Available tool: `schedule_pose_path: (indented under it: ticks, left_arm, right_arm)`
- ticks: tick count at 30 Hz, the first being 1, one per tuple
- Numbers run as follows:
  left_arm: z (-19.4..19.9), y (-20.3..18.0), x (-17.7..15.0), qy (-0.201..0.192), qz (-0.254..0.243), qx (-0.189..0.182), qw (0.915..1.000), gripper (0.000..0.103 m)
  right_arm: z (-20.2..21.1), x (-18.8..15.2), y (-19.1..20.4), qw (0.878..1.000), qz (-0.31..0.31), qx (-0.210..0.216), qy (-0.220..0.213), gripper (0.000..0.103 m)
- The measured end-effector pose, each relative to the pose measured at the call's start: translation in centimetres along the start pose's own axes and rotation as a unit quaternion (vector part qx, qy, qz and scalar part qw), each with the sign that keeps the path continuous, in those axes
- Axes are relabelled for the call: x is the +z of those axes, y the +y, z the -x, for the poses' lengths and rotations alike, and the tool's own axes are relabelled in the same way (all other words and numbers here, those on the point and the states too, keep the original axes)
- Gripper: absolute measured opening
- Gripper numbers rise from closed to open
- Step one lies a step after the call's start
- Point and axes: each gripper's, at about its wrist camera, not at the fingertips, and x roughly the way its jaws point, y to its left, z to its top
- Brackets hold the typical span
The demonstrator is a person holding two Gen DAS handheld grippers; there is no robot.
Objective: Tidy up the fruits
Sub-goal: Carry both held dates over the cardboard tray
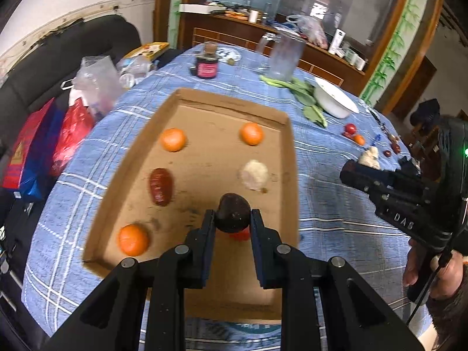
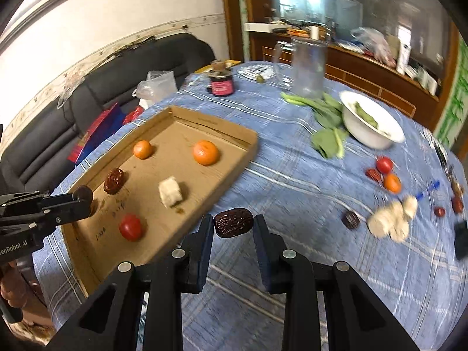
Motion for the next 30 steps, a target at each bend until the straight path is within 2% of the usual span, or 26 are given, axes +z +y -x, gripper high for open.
schedule_pose_path:
  ticks: [13,24,30]
  left_arm:
    - [-1.7,4.4,-2.1,0.028,0.044,0.017,0.9985,0.022]
    - [-3.4,5.1,-1.9,0.042,0.055,0.023,0.9973,0.022]
    - [-4.2,5.6,-1.6,0.051,0.063,0.024,0.9964,0.022]
  right_arm:
    - [-5.6,5.2,4.7,0.997,0.047,0.050,0.018,0.030]
    - [-10.5,6.5,7.9,0.991,0.096,0.078,0.047,0.030]
    - [-12.7,6.4,8.4,0.989,0.110,0.077,0.068,0.030]
